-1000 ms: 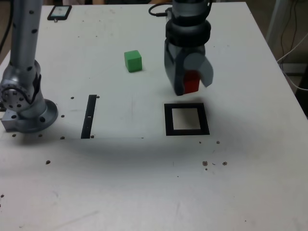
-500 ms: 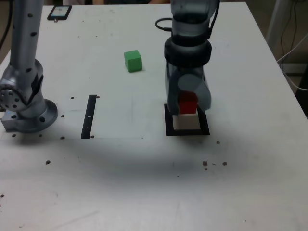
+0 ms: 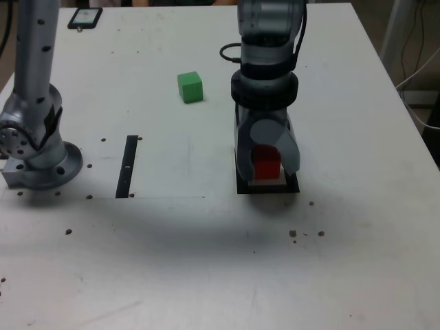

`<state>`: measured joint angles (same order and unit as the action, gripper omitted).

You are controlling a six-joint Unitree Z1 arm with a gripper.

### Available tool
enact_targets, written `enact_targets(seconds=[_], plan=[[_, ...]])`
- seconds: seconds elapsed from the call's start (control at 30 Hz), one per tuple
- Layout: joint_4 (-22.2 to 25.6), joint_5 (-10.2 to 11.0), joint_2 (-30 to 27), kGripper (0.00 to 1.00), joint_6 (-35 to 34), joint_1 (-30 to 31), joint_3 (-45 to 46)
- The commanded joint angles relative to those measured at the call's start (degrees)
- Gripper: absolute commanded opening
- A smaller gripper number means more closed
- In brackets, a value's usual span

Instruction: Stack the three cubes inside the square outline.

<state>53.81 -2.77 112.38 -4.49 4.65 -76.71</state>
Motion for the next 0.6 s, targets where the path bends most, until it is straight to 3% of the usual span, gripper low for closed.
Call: enact_targets(seconds=[0.0,0.33,0.57], plan=[[-0.6,0.4,-0.2,0.07,0.1,-0.1,-0.2],[0.4,2.4,1.4,0.11,0.0,-0.3,-0.9],[1.9,2.3,2.9,0.13,0.0,-0.4,-0.8]])
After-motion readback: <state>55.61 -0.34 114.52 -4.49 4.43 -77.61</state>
